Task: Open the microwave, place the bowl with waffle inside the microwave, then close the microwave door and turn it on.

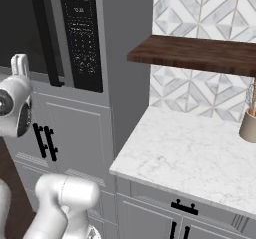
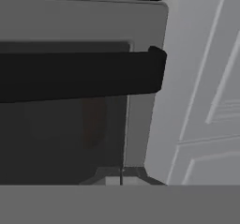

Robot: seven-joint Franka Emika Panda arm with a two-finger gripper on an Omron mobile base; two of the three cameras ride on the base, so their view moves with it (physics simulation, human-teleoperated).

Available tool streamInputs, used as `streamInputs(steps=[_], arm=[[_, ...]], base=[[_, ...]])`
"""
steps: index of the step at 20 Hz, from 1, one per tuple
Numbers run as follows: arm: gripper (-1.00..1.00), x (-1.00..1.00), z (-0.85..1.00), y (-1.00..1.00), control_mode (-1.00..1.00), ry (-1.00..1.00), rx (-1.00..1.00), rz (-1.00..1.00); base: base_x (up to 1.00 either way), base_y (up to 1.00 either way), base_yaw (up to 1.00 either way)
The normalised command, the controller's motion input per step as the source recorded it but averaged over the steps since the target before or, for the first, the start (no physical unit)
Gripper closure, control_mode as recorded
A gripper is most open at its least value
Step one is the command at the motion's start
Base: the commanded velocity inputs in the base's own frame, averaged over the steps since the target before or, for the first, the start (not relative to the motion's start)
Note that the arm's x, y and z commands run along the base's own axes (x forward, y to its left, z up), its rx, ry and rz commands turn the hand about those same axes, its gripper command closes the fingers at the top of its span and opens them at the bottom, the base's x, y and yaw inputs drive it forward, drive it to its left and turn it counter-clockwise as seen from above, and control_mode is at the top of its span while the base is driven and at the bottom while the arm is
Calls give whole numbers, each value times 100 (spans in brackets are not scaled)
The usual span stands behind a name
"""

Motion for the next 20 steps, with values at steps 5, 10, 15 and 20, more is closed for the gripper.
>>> streamInputs(steps=[5, 10, 15, 20], arm=[[100, -31, 8, -11, -100, 75, -5, -9], [100, -31, -1, -23, -100, 60, -14, -4], [100, -68, -13, -55, -100, 21, -8, -2], [100, -100, -3, -60, -100, -11, 0, 0]], base=[[0, 0, 0], [0, 0, 0], [0, 0, 0], [0, 0, 0]])
